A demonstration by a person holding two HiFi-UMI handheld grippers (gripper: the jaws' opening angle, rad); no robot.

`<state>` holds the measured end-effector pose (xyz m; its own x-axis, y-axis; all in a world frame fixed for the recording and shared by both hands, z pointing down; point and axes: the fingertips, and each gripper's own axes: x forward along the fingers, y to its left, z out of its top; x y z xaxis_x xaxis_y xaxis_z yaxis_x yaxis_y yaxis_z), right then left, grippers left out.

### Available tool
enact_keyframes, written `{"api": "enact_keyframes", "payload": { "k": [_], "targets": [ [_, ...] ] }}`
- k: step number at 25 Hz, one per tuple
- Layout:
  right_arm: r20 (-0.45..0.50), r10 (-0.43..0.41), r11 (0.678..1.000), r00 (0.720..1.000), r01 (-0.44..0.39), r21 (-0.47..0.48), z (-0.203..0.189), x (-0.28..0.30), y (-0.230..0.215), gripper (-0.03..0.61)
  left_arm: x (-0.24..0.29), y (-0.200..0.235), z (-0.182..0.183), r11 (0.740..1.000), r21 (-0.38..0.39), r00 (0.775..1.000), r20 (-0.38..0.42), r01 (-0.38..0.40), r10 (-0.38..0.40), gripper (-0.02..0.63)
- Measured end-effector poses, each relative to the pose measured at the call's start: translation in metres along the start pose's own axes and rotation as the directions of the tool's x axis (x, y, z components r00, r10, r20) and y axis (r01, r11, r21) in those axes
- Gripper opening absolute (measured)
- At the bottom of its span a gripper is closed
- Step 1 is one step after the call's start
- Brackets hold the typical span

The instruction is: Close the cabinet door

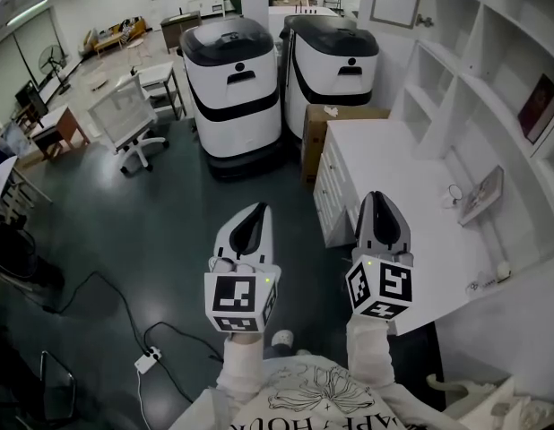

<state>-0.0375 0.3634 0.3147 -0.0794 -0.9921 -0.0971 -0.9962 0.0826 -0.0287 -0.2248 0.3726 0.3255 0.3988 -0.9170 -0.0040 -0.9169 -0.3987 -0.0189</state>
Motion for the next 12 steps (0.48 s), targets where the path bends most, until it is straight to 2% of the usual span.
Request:
{"api": "enact_keyframes", "payload": {
  "k": [12],
  "targets": [
    [-0.003, -0.043, 0.999, 0.999, 0.043, -0.018, -0.009, 0.037, 0.017, 0.023, 0.026, 0.041, -0.005, 1.000, 0.000, 1.000, -0.005, 0.018, -0.018, 0.005]
  ]
}}
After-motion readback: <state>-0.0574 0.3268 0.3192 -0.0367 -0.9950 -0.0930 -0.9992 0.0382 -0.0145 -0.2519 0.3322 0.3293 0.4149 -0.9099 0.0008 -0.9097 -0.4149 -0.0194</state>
